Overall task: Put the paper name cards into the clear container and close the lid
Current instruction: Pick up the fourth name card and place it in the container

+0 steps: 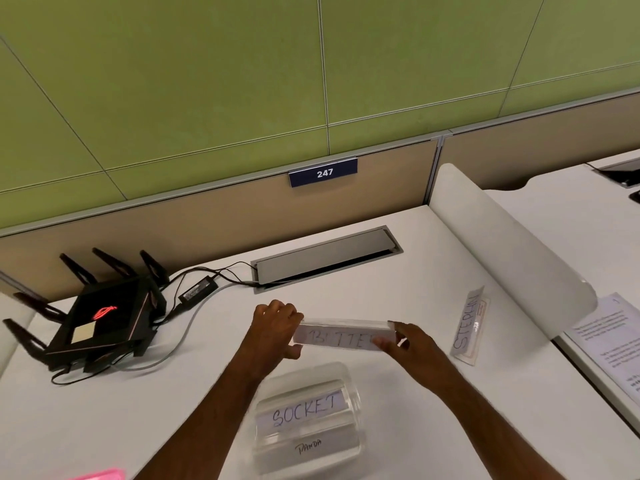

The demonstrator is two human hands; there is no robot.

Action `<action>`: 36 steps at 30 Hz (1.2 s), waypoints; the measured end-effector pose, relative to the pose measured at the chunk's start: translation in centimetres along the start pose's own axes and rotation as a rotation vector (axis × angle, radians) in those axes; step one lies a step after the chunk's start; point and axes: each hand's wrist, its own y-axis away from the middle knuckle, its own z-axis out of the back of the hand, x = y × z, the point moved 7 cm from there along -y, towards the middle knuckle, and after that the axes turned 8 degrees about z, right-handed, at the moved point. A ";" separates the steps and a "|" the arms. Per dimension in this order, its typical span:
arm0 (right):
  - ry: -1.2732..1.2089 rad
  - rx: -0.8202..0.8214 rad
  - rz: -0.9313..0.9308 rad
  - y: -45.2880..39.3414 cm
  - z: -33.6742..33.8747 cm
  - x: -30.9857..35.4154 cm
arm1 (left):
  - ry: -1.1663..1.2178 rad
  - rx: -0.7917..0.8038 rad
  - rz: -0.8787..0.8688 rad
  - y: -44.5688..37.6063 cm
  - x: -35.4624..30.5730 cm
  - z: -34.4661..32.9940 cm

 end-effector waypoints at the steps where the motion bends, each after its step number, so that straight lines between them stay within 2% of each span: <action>1: 0.012 0.009 0.008 0.0 -0.1 0.1 | 0.014 0.006 0.003 0.4 0.2 -0.1; 5: 0.005 0.006 0.022 0.2 -0.4 0.5 | 0.102 0.031 0.020 1.5 1.0 -0.6; 12: -0.178 -0.087 0.142 0.2 -1.2 2.5 | 0.271 0.039 0.060 3.7 2.5 -0.9; 20: -0.289 0.053 0.226 0.0 -2.7 4.0 | 0.500 0.023 0.125 6.5 4.9 -0.2; 26: -0.186 0.191 0.288 1.0 -3.7 5.2 | 0.608 0.038 0.174 8.1 6.6 0.4; 36: -0.124 0.194 0.291 1.7 -4.3 5.2 | 0.750 0.105 0.315 10.3 7.6 -0.5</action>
